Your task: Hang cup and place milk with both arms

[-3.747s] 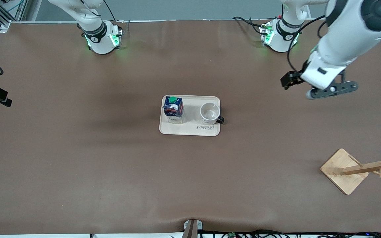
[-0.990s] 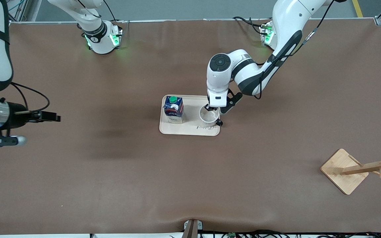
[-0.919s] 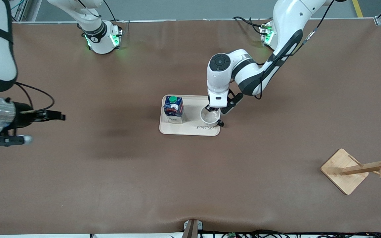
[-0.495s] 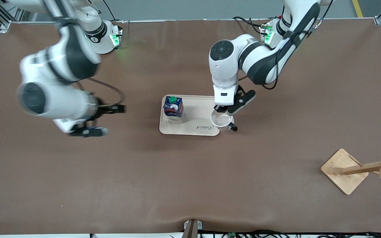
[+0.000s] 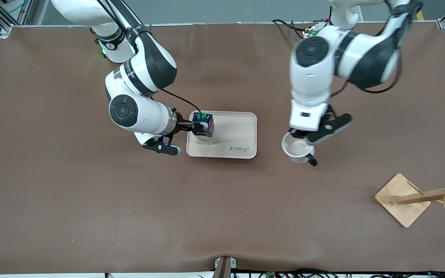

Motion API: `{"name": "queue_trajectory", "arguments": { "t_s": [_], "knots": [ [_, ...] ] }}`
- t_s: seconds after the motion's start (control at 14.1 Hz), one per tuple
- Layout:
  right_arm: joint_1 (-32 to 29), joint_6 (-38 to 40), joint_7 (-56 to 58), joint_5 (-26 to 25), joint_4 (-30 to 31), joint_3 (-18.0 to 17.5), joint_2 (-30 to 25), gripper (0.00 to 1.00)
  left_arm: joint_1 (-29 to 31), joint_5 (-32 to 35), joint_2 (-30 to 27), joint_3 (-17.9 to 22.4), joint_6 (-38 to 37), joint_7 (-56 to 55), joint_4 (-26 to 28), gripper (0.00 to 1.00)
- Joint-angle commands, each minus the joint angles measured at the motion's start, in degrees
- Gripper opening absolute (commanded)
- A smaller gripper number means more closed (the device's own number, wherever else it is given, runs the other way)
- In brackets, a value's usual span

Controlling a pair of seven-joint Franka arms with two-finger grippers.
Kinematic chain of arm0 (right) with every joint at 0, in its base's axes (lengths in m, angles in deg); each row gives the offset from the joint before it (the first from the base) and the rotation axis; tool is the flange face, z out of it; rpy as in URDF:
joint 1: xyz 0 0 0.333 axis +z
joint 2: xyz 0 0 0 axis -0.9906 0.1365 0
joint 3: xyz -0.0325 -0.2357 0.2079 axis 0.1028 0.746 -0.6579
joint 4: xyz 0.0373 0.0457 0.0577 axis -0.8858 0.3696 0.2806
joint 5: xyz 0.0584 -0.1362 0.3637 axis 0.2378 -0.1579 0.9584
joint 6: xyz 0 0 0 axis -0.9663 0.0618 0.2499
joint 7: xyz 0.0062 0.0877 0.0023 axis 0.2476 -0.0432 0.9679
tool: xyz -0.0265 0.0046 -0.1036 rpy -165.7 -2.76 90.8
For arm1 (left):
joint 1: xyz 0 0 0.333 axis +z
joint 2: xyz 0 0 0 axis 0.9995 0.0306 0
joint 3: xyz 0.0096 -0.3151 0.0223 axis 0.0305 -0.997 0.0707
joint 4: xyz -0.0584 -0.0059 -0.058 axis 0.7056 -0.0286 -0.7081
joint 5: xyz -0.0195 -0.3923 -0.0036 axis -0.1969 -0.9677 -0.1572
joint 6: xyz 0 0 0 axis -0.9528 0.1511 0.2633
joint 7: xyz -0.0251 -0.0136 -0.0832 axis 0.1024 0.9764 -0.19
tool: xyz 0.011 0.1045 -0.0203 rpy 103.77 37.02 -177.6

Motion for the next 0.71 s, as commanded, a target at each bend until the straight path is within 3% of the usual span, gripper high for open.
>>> {"name": "queue_trajectory", "arguments": {
  "t_s": [0.0,0.14,0.28,0.49,0.57,0.64],
  "knots": [
    [2.74,-0.24,-3.11,1.53,-0.49,0.77,0.30,1.00,6.76,-3.36,-3.68,-0.43,-0.93,14.96,-0.52,0.00],
    [5.55,-2.25,-4.44,-0.30,0.03,1.03,1.35,1.00,11.25,-4.23,-3.77,-0.43,-0.93,23.85,-1.49,0.00],
    [7.67,-2.96,-4.61,-7.66,0.65,1.12,2.58,1.00,14.94,-5.03,-3.16,-0.26,-0.93,32.11,-3.33,0.00],
    [8.89,-4.44,-6.11,-9.27,3.62,1.12,2.67,1.00,18.90,-7.84,-1.49,0.01,-0.93,43.19,-7.29,0.00],
    [9.51,-7.94,-6.98,-9.28,5.46,1.12,2.59,0.94,20.83,-7.93,-1.31,0.01,-0.93,47.14,-7.64,0.00],
    [9.52,-10.15,-7.60,-9.28,6.61,1.12,2.59,0.39,22.42,-7.84,-0.79,0.01,-0.93,50.84,-7.82,0.00]
  ]
}}
